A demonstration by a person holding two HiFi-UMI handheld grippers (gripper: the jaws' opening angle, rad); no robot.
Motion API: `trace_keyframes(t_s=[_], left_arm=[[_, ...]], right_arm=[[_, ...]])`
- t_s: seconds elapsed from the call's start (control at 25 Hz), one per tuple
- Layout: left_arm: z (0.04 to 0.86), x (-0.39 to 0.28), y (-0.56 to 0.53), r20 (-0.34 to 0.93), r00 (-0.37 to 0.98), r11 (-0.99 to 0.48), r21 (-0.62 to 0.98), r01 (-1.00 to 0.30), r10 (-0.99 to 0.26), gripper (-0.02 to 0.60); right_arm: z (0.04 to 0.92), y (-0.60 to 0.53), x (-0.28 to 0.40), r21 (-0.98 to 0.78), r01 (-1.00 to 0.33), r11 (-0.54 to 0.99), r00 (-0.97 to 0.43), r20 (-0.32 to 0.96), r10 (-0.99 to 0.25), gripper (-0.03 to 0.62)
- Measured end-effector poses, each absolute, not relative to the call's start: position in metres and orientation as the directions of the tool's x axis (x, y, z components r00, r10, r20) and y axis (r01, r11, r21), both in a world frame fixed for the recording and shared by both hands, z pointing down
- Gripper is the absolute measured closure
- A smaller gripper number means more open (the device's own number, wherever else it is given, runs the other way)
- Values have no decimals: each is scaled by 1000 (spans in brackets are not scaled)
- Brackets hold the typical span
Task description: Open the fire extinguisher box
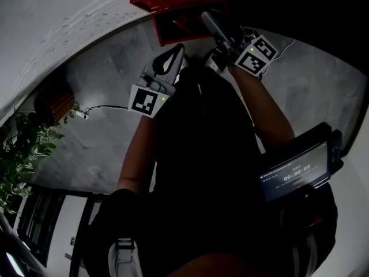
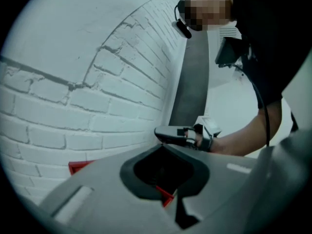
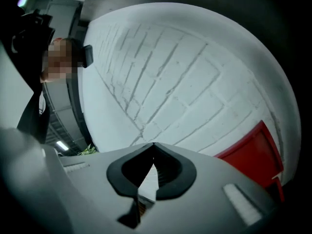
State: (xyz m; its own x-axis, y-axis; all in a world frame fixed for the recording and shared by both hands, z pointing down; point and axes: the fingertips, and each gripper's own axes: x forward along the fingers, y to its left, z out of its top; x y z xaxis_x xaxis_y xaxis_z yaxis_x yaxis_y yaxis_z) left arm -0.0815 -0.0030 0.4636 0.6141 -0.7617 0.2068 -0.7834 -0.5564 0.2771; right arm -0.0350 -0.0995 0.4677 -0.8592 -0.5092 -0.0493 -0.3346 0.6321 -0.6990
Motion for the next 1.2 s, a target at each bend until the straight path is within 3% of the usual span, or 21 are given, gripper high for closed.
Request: trace_keyframes(t_s=[0.2,0.52,1.2], left_arm=[[388,-69,13,162,654,-609,256,-751,-739,580],[327,-55,33,139,702,-670,217,-710,-698,580],[240,-61,58,85,687,-675,138,-725,-721,580]], right_arm=[[386,-51,-28,-545,-341,766,-907,-23,-420,589],[323,8,-40,-276,-283,919,-959,88,-269,589],[229,46,-38,-134,-225,965,-974,64,-218,588]])
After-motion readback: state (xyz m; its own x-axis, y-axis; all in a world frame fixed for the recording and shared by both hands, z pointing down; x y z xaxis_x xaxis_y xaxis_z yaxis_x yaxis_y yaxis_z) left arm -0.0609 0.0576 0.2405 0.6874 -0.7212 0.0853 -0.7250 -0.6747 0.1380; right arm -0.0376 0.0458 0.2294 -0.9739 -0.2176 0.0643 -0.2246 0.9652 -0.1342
